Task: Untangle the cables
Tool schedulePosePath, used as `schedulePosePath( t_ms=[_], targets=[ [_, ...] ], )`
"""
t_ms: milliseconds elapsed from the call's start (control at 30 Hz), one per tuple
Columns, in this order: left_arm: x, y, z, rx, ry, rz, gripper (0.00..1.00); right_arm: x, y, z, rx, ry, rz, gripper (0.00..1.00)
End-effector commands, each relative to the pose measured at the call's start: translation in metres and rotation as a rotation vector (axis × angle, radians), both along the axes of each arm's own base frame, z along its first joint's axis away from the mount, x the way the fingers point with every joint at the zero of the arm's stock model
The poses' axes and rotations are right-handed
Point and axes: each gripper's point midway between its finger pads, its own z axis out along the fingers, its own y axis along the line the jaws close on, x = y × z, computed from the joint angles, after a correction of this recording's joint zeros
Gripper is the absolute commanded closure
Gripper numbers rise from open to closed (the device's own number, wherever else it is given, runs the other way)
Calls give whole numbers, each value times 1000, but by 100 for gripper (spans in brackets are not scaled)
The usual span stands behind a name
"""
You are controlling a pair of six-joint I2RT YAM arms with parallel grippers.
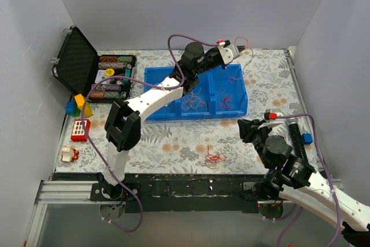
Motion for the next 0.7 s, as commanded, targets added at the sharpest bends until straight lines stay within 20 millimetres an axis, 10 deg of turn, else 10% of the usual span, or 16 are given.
schedulePosePath(
  t_ms=[0,300,533,667],
  targets=[
    [22,3,-28,34,-9,93,100,1,-4,6,26,-24,-25,71],
    [75,16,-116,194,17,325,91,1,-6,4,21,-15,-30,72],
    [64,30,-180,403,52,328,83,2,-6,3,7,-2,-41,72],
    [52,31,-194,452,102,289,61,4,-2,4,6,1,-32,72]
  ],
)
